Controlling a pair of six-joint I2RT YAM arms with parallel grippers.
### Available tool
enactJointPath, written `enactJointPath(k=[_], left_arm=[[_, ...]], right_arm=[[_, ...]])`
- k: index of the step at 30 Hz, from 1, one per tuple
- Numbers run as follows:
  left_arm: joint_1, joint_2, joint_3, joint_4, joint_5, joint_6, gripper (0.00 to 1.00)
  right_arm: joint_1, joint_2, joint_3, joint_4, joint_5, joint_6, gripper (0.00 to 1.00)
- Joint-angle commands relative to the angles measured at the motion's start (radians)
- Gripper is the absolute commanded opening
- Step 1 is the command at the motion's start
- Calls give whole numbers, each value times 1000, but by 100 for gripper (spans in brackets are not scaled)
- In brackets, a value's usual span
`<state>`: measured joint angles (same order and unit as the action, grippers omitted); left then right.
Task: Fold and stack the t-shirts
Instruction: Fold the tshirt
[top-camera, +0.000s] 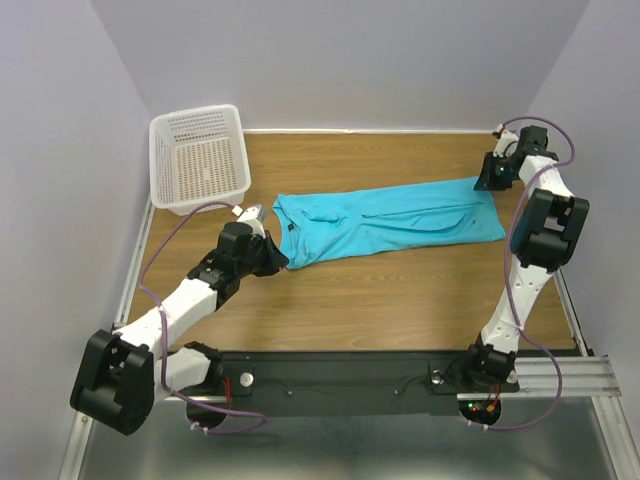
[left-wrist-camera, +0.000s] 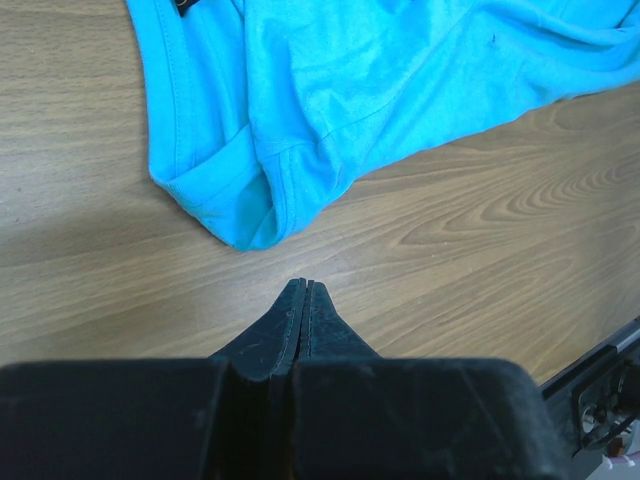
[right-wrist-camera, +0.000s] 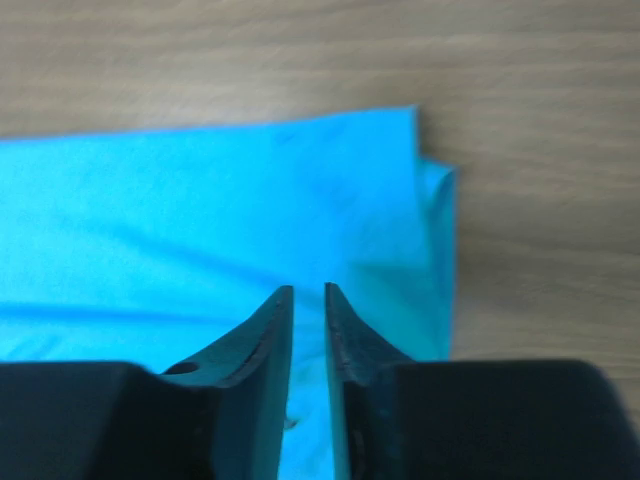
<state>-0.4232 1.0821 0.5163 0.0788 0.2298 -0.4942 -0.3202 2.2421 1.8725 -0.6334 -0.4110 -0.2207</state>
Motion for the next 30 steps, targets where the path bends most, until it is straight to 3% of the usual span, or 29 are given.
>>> enactJointPath(k=[1, 3, 10, 16, 30], left_arm=[[9, -21, -4, 36, 16, 19, 4], [9, -16, 1, 36, 17, 23, 5], [11, -4, 8, 36, 22, 29, 4], [11, -4, 2, 42, 29, 25, 5], [12, -8, -7, 55, 36, 16, 5]], right_arm=[[-3, -143, -93, 8, -150, -115, 27], [0, -206, -183, -20, -251, -197, 29], [63, -318, -409, -94, -267, -356, 22], [72, -329, -464, -132, -288, -399, 15], [150, -286, -458, -178, -253, -436, 13]])
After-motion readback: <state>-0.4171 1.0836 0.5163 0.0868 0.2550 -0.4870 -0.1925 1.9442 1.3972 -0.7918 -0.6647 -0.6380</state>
